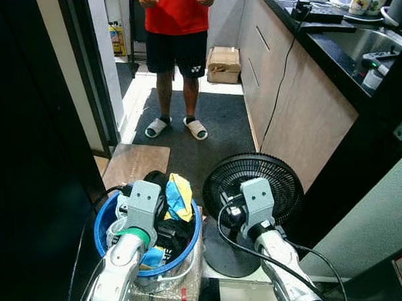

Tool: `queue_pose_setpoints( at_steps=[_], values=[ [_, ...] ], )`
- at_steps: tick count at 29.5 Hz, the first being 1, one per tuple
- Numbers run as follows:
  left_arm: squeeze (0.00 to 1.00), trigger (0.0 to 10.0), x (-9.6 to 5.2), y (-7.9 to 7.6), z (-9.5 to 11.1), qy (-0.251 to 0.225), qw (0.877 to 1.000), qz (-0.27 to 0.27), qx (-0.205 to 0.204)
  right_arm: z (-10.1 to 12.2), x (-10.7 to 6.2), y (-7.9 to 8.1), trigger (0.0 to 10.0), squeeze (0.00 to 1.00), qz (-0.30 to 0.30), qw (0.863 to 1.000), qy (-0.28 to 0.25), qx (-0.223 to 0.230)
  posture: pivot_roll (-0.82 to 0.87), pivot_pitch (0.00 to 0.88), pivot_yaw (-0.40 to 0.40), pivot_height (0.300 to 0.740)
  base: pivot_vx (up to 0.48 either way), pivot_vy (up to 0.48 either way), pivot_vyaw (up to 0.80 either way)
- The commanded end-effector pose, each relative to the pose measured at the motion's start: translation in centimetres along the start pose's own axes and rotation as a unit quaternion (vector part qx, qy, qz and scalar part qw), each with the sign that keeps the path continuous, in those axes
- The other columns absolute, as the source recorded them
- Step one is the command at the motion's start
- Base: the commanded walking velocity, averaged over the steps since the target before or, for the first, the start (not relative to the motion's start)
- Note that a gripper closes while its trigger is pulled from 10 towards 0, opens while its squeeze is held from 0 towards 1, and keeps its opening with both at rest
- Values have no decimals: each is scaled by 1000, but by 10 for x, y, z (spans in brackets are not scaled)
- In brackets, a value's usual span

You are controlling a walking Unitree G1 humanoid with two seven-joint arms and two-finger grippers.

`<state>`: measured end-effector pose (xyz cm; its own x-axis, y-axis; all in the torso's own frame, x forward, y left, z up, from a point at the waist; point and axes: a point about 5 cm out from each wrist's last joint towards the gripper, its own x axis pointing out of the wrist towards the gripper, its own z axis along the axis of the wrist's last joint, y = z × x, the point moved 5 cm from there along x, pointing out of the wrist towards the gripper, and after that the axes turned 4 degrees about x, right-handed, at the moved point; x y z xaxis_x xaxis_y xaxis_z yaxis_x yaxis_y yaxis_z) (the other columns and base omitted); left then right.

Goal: Clothes washing

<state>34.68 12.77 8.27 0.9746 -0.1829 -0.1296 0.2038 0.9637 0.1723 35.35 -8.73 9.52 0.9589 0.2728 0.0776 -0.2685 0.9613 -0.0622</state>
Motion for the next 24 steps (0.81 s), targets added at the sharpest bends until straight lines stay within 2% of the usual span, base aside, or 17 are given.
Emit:
queue_pose_setpoints(
  at_steps=[1,24],
  values=[
    [0,10000,-1,-1,-5,6,1000,-2,-5,-2,-2,-1,10000,0,-6,1000,0,4,106,0,-8,740,0,0,0],
    [0,10000,0,0,-3,5,1000,1,-5,0,-2,2,10000,0,0,1000,-5,8,106,0,-6,740,0,0,0]
  ],
)
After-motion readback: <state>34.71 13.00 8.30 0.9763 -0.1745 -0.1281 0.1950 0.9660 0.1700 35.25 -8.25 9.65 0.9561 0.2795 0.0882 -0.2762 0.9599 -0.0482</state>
